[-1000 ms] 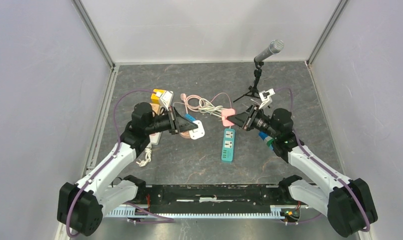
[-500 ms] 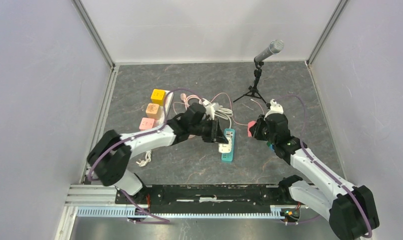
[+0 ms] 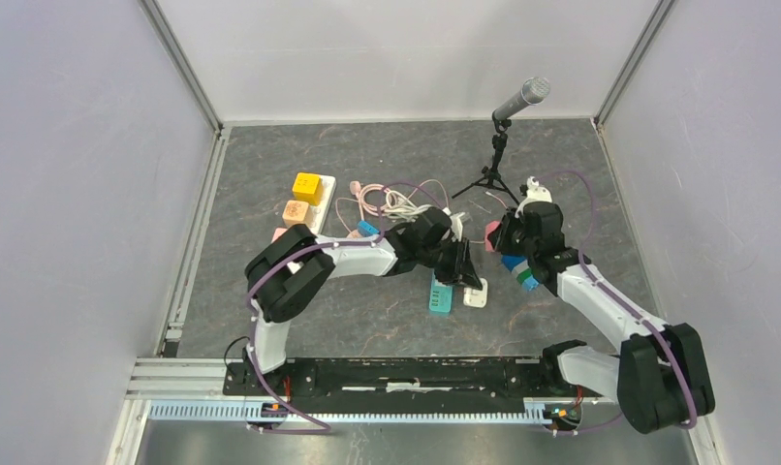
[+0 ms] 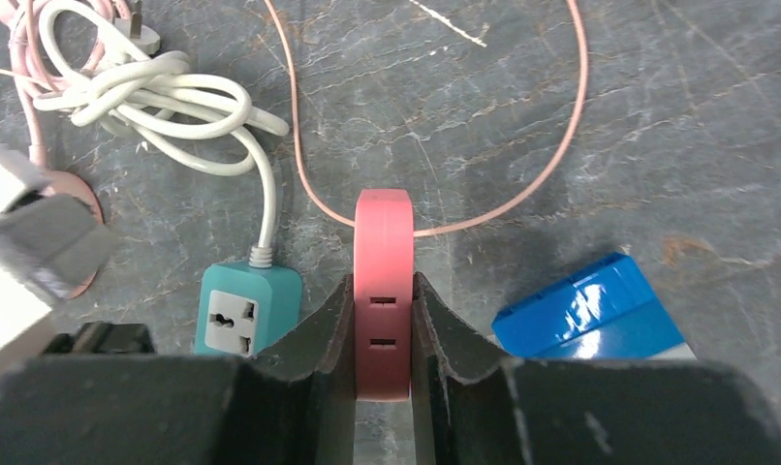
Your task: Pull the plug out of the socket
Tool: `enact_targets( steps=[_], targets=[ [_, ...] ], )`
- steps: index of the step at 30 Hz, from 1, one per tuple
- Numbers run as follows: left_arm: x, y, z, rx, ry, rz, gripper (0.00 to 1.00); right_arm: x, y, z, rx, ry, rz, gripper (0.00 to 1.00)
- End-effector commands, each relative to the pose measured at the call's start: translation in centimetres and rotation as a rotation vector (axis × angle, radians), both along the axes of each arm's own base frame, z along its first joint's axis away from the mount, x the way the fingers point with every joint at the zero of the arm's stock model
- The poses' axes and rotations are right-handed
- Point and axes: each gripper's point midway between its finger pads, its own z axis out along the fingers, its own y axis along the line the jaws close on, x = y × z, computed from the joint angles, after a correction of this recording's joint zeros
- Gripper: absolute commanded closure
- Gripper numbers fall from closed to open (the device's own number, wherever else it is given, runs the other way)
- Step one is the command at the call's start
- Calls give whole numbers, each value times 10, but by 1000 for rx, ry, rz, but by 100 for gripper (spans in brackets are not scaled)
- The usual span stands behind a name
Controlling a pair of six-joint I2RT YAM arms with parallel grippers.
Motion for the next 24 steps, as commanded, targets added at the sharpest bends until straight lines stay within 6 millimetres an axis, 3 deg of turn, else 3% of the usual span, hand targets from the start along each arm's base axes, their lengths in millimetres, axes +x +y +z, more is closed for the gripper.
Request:
enact_targets(
  steps=[1, 7, 13, 19, 24],
  targets=[
    [2, -21, 1, -15, 1, -2, 87, 13, 19, 7, 114, -51, 96, 92],
    [3, -15, -16, 55, 5, 12, 60, 7, 26, -10, 165, -7, 135, 86],
    [8, -13, -20, 92, 5, 33, 48, -6, 22, -32, 160, 57, 143, 79],
    [17, -6, -11, 163, -59, 46, 28, -13, 16, -50, 137, 127, 133, 54],
    [25, -2, 18, 176, -139, 41, 13, -16, 21, -45, 154, 132, 161, 32]
  ],
)
